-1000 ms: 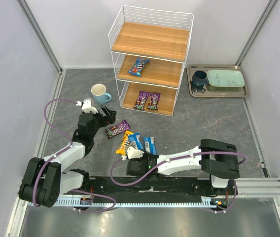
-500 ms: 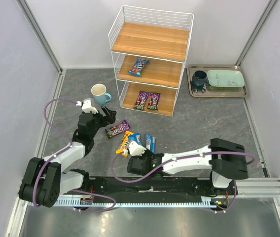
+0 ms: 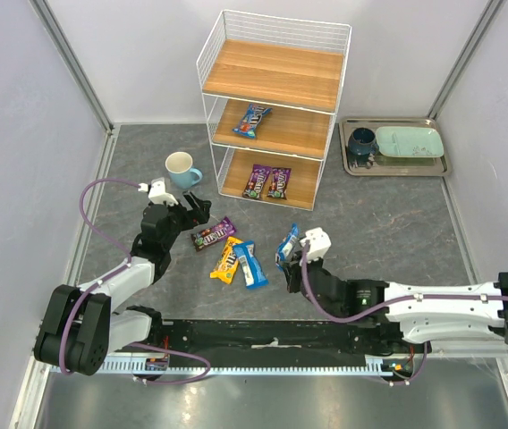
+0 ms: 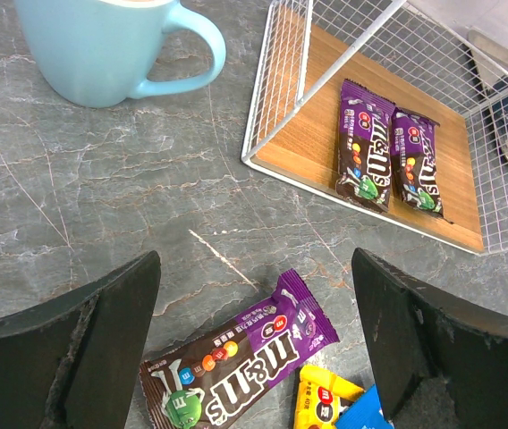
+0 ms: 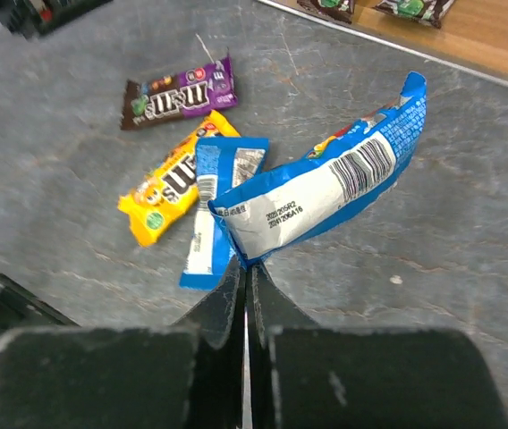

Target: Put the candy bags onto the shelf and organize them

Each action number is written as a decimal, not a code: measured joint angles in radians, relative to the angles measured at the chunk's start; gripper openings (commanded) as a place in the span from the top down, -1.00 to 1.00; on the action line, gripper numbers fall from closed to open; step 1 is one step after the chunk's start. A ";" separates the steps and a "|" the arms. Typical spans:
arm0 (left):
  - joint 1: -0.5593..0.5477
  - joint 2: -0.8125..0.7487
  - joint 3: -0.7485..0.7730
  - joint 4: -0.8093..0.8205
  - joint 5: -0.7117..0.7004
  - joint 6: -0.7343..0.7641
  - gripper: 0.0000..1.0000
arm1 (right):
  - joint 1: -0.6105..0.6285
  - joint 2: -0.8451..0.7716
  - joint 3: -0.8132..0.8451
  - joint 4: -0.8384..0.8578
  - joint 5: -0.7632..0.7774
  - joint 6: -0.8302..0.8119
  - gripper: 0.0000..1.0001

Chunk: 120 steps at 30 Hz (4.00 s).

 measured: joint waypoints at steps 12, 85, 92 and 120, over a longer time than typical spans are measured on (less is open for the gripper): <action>0.000 0.000 0.000 0.000 0.000 0.000 -0.88 | -0.050 0.116 -0.284 0.737 -0.252 0.222 1.00; 0.000 0.014 0.000 0.000 0.000 -0.002 -0.88 | 0.105 0.051 0.133 -0.565 0.168 0.781 -0.38; 0.000 0.019 0.000 0.002 0.000 -0.002 -0.88 | 0.034 -0.182 -0.021 -0.520 0.128 0.638 -0.26; 0.000 0.029 0.000 0.006 0.023 -0.002 -0.88 | -0.192 0.034 -0.172 -0.135 -0.322 0.242 -0.35</action>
